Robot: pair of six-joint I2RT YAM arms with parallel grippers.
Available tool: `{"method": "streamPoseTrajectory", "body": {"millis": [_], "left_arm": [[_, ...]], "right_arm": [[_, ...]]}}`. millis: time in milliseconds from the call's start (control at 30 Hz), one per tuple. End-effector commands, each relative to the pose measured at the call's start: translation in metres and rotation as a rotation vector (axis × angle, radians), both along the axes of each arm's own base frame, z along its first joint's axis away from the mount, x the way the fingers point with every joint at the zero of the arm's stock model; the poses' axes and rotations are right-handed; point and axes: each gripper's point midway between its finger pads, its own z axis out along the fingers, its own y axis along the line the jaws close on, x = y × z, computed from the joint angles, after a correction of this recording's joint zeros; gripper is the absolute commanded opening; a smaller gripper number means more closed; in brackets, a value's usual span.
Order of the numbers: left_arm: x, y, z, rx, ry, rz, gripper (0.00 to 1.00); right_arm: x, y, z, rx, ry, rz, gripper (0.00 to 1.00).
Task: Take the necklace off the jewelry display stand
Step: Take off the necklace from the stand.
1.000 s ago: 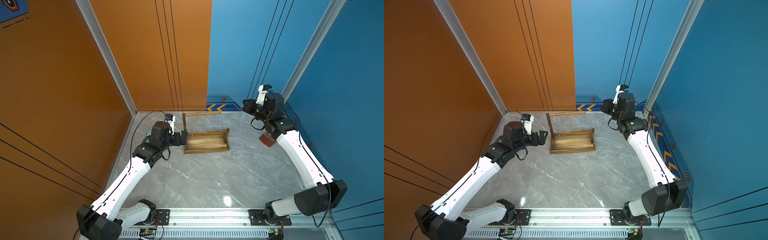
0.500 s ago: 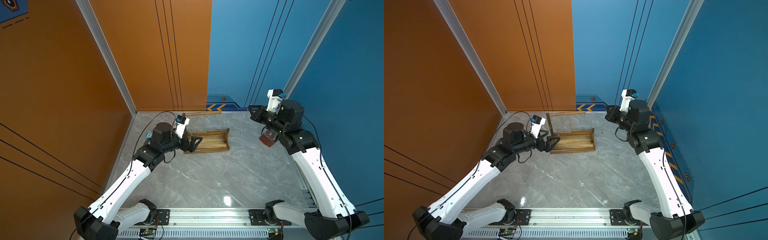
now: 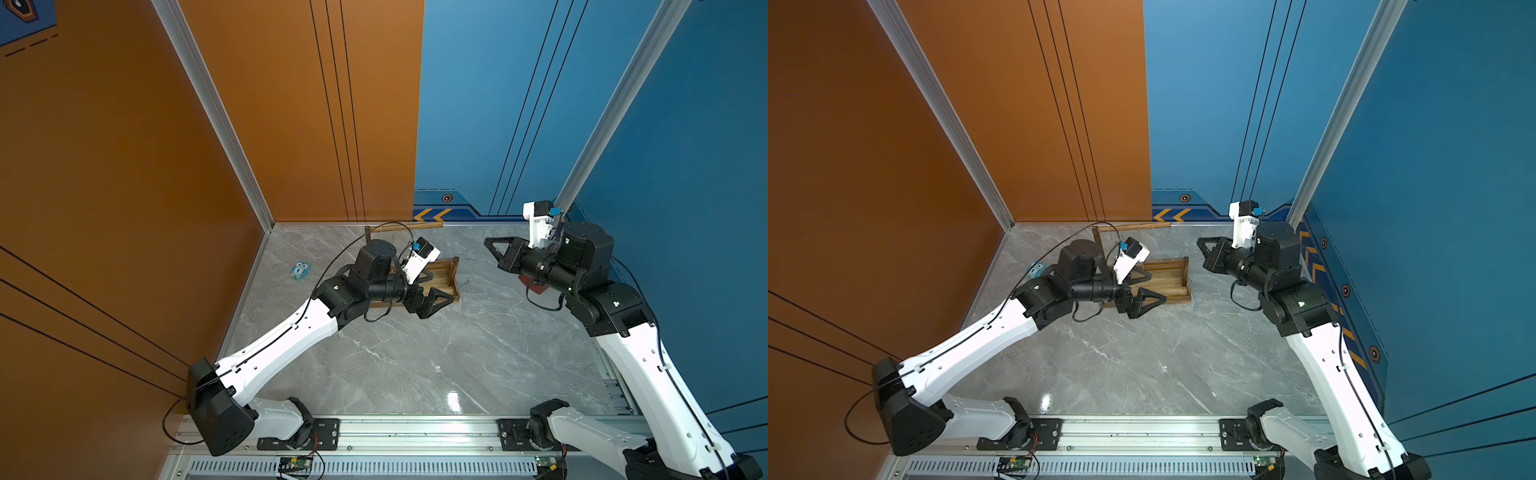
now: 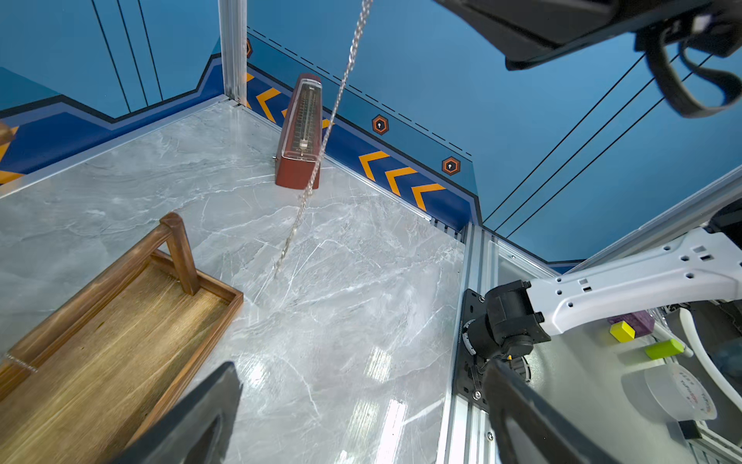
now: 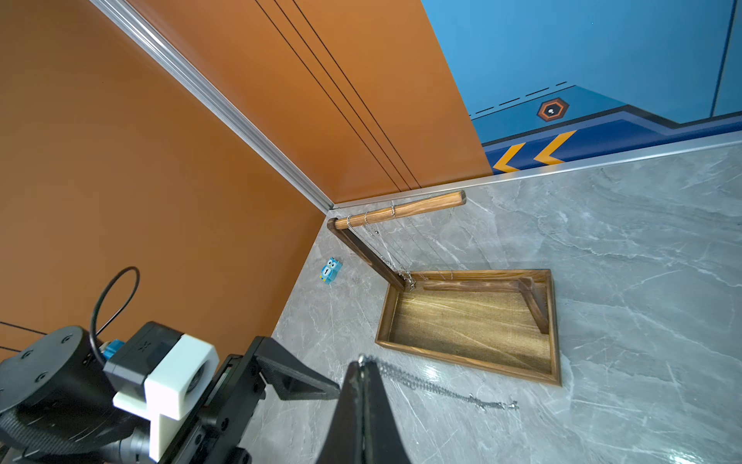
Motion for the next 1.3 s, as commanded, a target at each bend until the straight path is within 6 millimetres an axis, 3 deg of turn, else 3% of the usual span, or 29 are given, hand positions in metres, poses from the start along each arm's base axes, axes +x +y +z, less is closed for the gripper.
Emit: {"method": "streamPoseTrajectory", "body": {"millis": [0, 300, 433, 633, 867, 1167, 1267], "left_arm": [[0.019, -0.009, 0.005, 0.015, -0.049, 0.033, 0.96], [0.015, -0.045, 0.009, 0.003, -0.061, -0.087, 1.0], [0.022, -0.055, 0.004, 0.003, -0.045, -0.109, 1.0], [0.014, -0.074, 0.0, -0.026, 0.012, -0.216, 0.97], [0.01, -0.078, 0.0, -0.043, 0.033, -0.265, 0.93], [0.007, -0.079, -0.016, -0.032, 0.086, -0.291, 0.9], [0.006, -0.079, -0.021, -0.027, 0.096, -0.297, 0.83]], "right_arm": [[-0.017, 0.005, -0.006, -0.008, 0.02, 0.051, 0.0], [-0.037, 0.011, -0.006, -0.003, 0.037, 0.113, 0.0], [-0.043, 0.011, -0.005, 0.004, 0.04, 0.124, 0.0], [-0.049, 0.011, 0.0, 0.017, 0.037, 0.136, 0.0], [-0.051, 0.013, 0.003, 0.027, 0.041, 0.15, 0.0], [-0.051, 0.016, 0.007, 0.037, 0.043, 0.163, 0.0], [-0.051, 0.016, 0.009, 0.041, 0.044, 0.165, 0.0]]}}
